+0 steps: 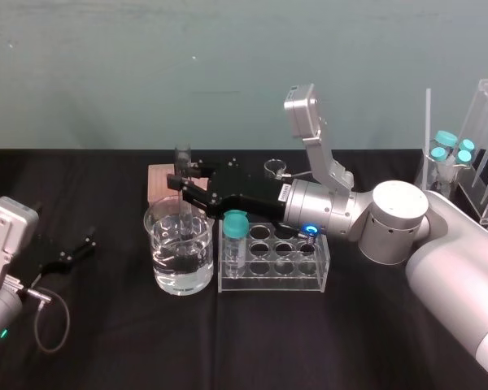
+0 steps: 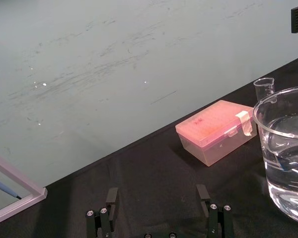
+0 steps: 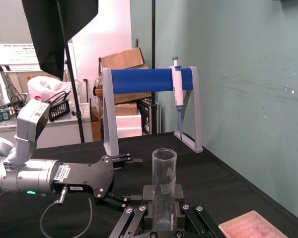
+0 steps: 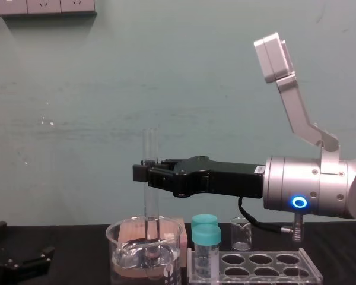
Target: Hold the test tube with one hand and immerse one end into the beaker, then return it to the test tube rack.
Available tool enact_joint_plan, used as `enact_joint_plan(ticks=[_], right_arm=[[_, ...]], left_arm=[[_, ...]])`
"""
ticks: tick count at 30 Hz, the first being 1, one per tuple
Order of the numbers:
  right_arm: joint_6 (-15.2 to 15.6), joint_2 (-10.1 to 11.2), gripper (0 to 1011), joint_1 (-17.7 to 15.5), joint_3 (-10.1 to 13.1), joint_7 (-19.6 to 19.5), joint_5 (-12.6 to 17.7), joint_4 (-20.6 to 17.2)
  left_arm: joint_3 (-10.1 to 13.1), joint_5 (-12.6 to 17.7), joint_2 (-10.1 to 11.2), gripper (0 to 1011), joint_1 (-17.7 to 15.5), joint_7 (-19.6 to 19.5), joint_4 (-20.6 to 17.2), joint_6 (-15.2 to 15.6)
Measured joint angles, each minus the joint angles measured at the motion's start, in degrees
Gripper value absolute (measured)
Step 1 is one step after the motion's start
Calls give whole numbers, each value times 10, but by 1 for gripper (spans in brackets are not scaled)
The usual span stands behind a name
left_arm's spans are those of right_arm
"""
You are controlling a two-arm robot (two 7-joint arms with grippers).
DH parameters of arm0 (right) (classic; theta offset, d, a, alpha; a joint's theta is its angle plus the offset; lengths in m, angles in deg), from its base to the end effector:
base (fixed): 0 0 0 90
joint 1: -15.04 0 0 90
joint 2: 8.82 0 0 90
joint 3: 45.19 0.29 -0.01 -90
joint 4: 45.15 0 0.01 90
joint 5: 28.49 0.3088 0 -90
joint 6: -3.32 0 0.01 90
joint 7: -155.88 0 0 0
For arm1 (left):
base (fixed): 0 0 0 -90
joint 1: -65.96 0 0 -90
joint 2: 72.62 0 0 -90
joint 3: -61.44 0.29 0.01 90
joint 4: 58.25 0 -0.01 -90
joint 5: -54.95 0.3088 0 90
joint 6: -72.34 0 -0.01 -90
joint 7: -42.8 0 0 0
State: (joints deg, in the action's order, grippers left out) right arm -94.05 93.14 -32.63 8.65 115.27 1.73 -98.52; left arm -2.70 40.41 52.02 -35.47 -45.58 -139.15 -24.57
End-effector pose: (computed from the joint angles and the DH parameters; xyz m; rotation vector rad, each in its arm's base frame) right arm 0.4981 0.0489 -0.2340 0.0118 -0.0639 -0.3592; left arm 0.3581 0.0827 -0.3023 0.3044 -0.2851 1.2479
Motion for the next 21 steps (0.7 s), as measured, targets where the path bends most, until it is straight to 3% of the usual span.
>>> enact_joint_plan(ticks=[21], right_arm=[[0, -2, 241, 2, 1, 5, 1, 4]], left_arm=[[0, 0, 0, 1000, 0, 0, 0, 0]])
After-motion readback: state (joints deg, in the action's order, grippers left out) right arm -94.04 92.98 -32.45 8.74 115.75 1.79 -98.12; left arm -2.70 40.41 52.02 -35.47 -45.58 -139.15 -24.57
